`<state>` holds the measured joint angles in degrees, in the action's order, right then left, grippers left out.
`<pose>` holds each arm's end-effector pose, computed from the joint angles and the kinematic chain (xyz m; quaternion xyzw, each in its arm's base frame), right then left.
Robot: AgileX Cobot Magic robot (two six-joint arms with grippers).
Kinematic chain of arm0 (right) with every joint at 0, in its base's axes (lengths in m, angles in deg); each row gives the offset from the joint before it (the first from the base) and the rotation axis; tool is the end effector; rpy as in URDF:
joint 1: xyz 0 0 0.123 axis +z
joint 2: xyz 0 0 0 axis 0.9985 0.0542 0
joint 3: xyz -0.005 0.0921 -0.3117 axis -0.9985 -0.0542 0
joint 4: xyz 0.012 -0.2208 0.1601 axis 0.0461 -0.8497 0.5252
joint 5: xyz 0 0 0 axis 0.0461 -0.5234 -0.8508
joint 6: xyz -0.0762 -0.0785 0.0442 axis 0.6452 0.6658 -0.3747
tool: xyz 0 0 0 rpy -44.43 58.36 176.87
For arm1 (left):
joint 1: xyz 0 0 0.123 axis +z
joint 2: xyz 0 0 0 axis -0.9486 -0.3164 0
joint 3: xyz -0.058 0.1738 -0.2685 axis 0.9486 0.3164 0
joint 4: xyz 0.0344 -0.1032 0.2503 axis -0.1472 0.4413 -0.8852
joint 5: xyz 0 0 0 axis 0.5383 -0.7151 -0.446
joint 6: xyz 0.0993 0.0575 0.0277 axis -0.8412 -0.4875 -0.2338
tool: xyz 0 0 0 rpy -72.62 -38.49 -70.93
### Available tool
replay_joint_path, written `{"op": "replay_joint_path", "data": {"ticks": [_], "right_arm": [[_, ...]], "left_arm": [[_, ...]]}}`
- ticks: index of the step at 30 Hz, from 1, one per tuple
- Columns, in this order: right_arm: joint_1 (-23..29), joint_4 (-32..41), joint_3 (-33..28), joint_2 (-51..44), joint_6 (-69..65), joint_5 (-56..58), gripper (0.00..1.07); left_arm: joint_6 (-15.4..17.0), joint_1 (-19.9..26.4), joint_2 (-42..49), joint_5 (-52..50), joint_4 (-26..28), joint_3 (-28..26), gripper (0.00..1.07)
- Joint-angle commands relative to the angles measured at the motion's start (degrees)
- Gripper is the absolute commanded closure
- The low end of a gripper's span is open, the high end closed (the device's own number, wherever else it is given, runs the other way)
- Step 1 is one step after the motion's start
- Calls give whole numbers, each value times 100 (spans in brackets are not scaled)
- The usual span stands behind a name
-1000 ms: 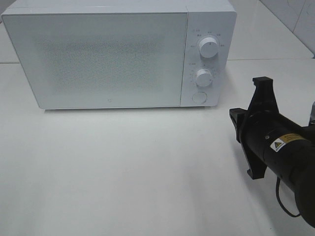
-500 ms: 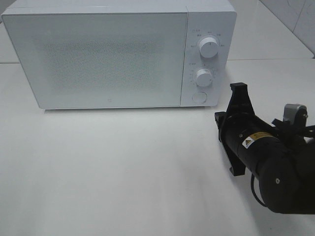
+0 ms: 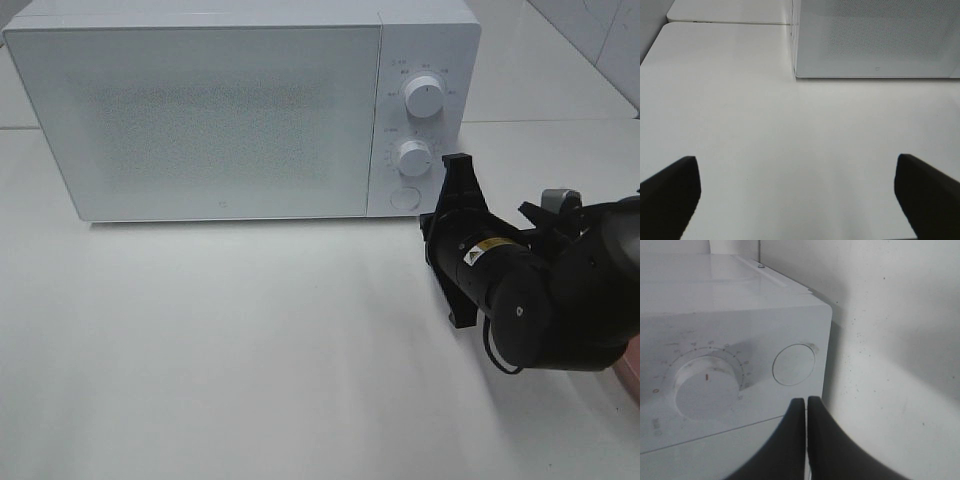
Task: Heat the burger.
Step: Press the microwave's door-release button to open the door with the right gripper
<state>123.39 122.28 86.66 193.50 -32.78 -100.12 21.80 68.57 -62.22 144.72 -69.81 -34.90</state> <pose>0.3122 0.1633 0.1060 0.5133 0.6387 0.4113 0.3992 -0.0062 -0.0064 0.2800 0.0320 0.8489 -0.0407 0.5261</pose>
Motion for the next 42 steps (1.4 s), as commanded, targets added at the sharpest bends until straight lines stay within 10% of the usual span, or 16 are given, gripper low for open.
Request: {"op": "replay_joint_path", "data": {"ticks": [1,42], "right_arm": [[-109,-143,149,69,86,149,107],[-699,-773,1513,934,-229,653,107]], "left_arm": [[-11,-29,109,17,11,6,9],[-11,-29,109,17,11,6,9]]}}
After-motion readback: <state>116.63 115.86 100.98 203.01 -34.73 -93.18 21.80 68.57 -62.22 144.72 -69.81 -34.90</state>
